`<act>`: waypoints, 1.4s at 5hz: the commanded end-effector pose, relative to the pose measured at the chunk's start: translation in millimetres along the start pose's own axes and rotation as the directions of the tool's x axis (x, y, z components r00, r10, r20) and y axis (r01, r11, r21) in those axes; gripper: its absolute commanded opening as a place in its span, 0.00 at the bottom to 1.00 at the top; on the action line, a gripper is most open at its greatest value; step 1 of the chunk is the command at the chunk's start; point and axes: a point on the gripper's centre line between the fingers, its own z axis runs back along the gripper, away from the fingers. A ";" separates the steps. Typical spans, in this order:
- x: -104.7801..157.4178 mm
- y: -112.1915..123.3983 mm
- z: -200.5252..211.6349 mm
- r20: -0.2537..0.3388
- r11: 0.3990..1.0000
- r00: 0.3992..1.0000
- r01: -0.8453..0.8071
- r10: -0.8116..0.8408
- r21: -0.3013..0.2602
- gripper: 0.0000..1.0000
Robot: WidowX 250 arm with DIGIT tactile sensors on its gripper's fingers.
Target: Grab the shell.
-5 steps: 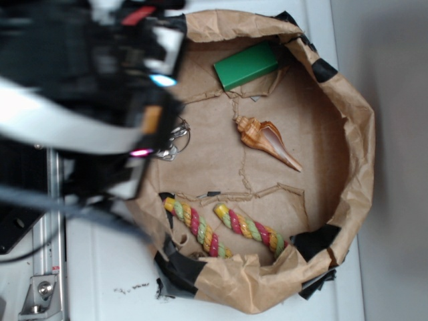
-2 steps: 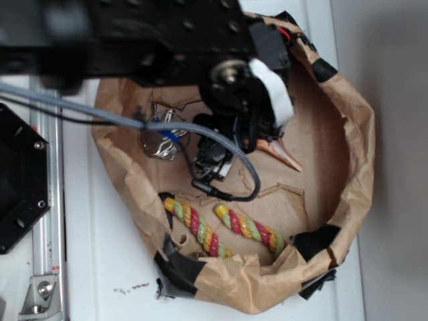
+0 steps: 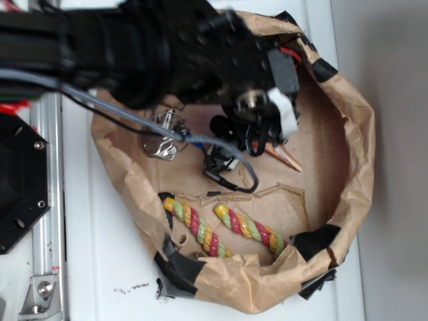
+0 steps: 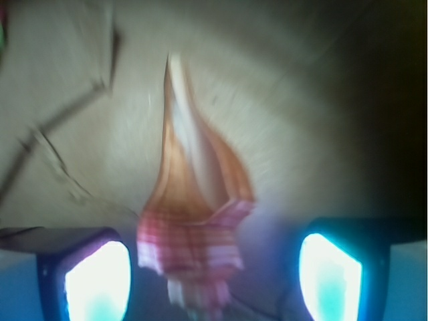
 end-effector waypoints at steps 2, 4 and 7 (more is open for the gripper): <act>14.4 3.0 9.1 0.028 1.000 1.000 -0.002 0.002 0.025 0.00; 18.5 4.2 43.5 0.075 0.999 0.996 -0.040 0.039 0.014 0.00; 34.8 -13.7 171.0 0.070 0.829 0.828 -0.559 0.556 0.029 0.00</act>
